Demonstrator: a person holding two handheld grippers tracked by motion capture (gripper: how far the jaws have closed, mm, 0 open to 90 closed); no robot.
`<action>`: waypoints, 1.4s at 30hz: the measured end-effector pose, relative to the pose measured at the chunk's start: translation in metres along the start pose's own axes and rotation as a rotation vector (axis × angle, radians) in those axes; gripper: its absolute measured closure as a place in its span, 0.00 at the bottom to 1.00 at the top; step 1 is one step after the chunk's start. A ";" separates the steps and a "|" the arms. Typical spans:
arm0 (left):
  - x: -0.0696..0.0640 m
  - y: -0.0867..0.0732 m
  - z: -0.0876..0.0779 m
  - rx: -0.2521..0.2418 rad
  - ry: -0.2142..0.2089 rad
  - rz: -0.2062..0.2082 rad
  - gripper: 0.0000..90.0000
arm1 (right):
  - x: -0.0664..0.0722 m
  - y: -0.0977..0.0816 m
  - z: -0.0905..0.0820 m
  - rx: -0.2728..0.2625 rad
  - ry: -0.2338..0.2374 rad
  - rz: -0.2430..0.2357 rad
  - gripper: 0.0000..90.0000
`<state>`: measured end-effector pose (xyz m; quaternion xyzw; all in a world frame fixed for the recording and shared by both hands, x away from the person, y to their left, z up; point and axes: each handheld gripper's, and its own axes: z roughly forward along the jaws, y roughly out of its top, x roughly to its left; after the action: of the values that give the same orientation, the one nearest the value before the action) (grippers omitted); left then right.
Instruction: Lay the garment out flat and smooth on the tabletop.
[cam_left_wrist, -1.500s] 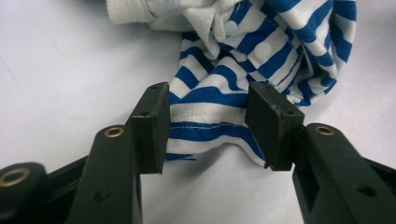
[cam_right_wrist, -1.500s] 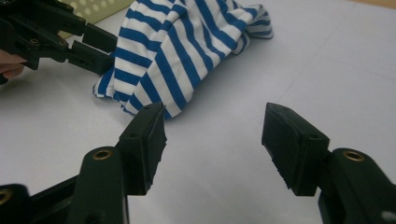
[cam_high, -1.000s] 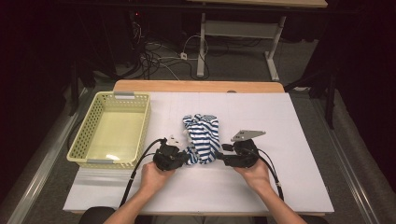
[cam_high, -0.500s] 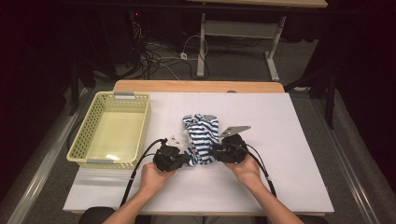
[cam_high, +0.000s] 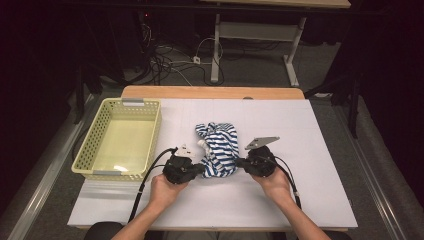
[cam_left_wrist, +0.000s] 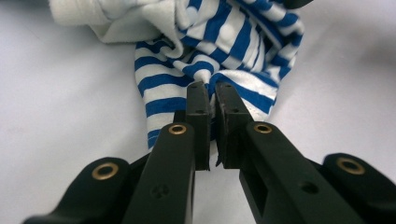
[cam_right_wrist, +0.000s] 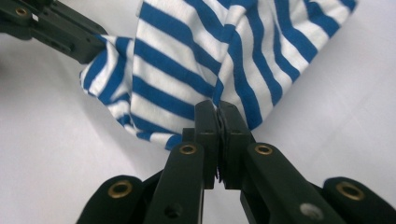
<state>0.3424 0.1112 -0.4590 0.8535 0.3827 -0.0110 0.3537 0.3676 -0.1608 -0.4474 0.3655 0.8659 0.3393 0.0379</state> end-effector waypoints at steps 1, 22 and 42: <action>0.000 0.000 0.000 0.004 -0.004 0.004 0.92 | -0.002 -0.003 -0.003 -0.003 -0.001 0.002 0.99; -0.011 0.005 0.005 -0.028 0.024 -0.007 0.62 | -0.010 -0.034 -0.010 0.027 -0.017 0.039 0.89; -0.001 0.012 0.039 0.052 0.086 -0.035 0.53 | -0.010 -0.031 -0.013 0.021 -0.066 0.011 1.00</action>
<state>0.3593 0.0818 -0.4807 0.8552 0.4118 0.0096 0.3146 0.3520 -0.1898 -0.4584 0.3815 0.8658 0.3181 0.0606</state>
